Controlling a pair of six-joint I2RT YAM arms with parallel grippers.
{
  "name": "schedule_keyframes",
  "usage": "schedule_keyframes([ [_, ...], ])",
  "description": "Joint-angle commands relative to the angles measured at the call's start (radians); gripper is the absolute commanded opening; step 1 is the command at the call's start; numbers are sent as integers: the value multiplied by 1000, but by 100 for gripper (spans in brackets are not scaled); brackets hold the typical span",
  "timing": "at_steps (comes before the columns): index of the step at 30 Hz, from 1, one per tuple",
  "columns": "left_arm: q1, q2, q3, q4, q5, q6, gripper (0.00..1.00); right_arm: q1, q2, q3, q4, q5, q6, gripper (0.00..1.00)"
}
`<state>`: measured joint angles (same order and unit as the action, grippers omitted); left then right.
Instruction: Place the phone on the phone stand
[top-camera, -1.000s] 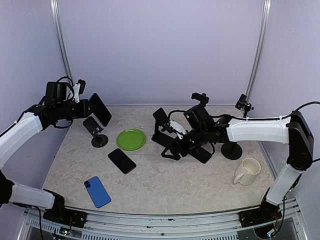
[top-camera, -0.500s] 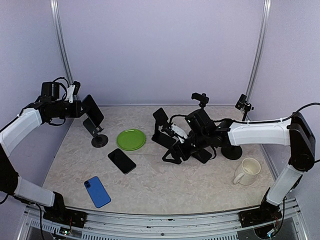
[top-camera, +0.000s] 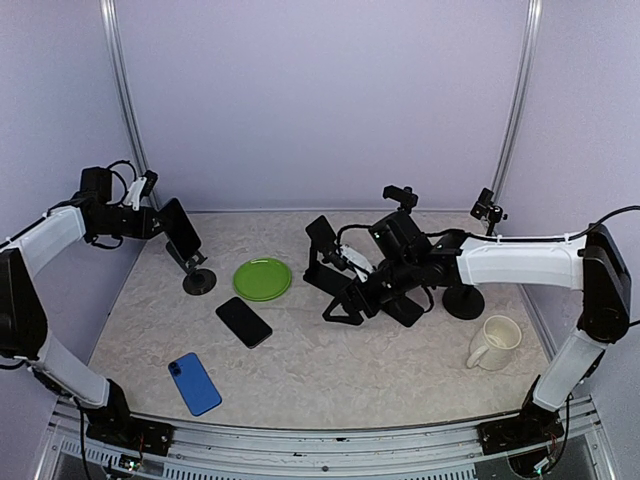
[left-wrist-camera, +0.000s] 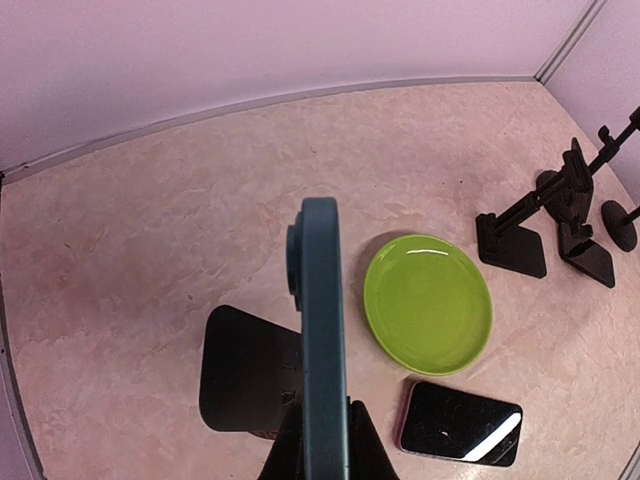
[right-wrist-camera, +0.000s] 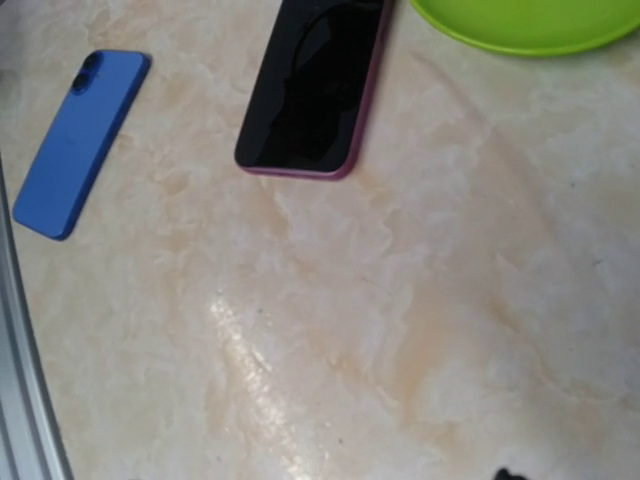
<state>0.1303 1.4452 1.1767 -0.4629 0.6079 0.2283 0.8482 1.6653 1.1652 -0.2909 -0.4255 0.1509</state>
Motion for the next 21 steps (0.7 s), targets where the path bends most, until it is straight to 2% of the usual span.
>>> schedule_keyframes([
  [1,14,19,58,3,96,34,0,3,28,39,-50,-32,-13,73],
  [8,12,32,68,13,94,-53,0,10,58,80,-84,-36,-2,72],
  [10,19,8,40,47,104,-53,0,11,53,69,-68,-33,5,72],
  [15,22,58,28,63,116,-64,0,12,85,103,-73,-38,-6,72],
  [21,17,87,58,54,68,-67,0,12,112,133,-70,-28,-2,72],
])
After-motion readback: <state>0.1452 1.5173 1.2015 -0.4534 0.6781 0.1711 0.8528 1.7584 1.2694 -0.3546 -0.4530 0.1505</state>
